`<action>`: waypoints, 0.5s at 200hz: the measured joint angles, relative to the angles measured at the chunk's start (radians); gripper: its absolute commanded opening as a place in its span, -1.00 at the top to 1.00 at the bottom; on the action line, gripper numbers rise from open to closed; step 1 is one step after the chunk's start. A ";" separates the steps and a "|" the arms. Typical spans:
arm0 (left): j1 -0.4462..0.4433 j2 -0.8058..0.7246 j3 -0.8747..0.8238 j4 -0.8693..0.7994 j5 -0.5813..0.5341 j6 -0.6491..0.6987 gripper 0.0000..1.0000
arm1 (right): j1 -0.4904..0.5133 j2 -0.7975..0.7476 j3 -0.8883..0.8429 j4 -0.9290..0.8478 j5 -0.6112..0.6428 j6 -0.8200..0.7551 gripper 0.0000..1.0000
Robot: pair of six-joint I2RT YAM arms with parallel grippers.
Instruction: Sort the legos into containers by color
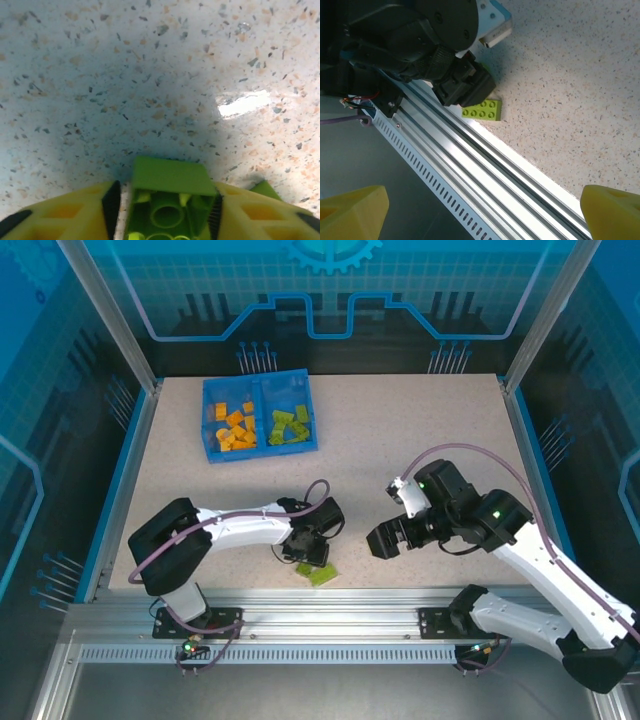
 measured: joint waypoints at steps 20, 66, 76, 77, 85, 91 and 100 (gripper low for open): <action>0.000 -0.003 0.000 -0.002 -0.027 -0.018 0.38 | -0.002 0.023 -0.018 0.001 -0.014 0.003 -0.96; 0.003 -0.053 0.063 -0.117 -0.127 -0.040 0.47 | -0.002 0.031 -0.024 0.026 -0.025 0.023 -0.96; 0.011 -0.084 0.115 -0.154 -0.176 -0.035 0.47 | -0.002 0.031 -0.024 0.032 -0.023 0.031 -0.96; 0.013 -0.089 0.122 -0.158 -0.183 -0.034 0.47 | -0.002 0.031 -0.024 0.032 -0.023 0.031 -0.96; 0.028 -0.116 0.170 -0.175 -0.220 -0.019 0.47 | -0.002 0.030 -0.024 0.040 -0.021 0.037 -0.96; 0.046 -0.138 0.205 -0.180 -0.249 -0.010 0.47 | -0.002 0.028 -0.023 0.045 -0.019 0.041 -0.96; 0.083 -0.168 0.260 -0.180 -0.292 0.012 0.48 | -0.002 0.027 -0.023 0.051 -0.016 0.045 -0.96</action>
